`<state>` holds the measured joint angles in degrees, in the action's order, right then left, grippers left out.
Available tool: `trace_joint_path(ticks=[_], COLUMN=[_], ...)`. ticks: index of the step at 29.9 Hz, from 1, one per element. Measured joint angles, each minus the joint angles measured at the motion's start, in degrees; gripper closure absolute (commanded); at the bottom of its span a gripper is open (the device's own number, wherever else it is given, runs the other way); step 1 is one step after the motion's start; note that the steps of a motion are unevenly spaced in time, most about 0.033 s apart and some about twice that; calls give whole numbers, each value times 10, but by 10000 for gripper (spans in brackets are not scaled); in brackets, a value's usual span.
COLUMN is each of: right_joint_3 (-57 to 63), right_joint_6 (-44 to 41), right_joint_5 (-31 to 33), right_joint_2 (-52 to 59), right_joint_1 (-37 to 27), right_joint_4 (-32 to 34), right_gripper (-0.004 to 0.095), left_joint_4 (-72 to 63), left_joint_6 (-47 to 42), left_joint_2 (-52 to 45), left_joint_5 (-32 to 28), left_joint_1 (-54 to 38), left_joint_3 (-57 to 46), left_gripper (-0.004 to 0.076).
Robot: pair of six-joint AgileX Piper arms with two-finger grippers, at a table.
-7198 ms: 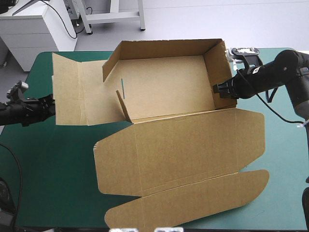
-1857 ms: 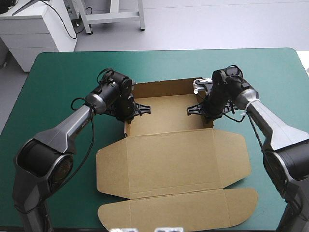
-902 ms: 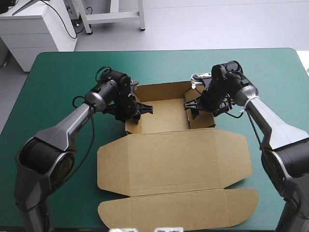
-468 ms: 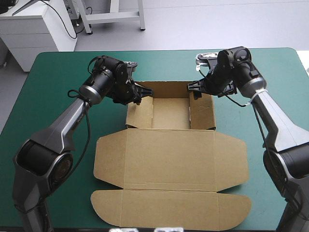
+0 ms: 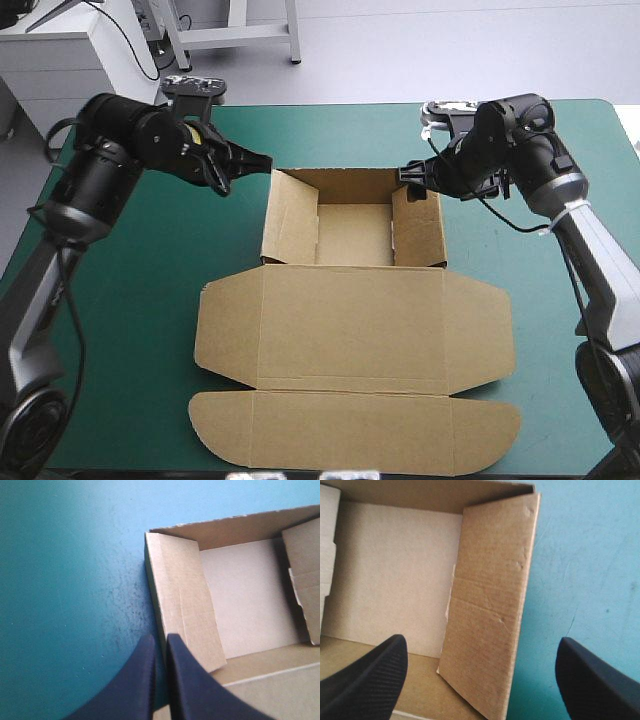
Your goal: Fold the box
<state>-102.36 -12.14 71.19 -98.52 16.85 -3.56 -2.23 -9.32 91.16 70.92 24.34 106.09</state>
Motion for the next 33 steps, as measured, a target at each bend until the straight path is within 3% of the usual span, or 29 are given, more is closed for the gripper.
trace_joint_path(ticks=[15, 21, 25, 31, 33], right_joint_3=[109, 110, 110, 110, 110], right_joint_6=[-2, 4, 14, 39, 47], right_joint_5=[-35, -39, -25, -14, -13], right_joint_2=[-34, -58, -59, -78, -83], right_joint_1=[0, 0, 0, 0, 0], right_joint_4=[-1, -1, -1, -1, 0], right_gripper=[157, 207, 427, 930, 927], left_joint_4=[22, 39, 39, 33, 22], left_joint_6=[31, 28, 27, 24, 24], left_joint_2=[-303, -425, -501, -591, -617], left_joint_5=[-2, -54, -70, -115, -140], left_joint_1=[0, 0, 0, 0, 0], left_joint_3=[-306, -449, -537, -646, -677], left_gripper=[732, 732, 732, 732, 732])
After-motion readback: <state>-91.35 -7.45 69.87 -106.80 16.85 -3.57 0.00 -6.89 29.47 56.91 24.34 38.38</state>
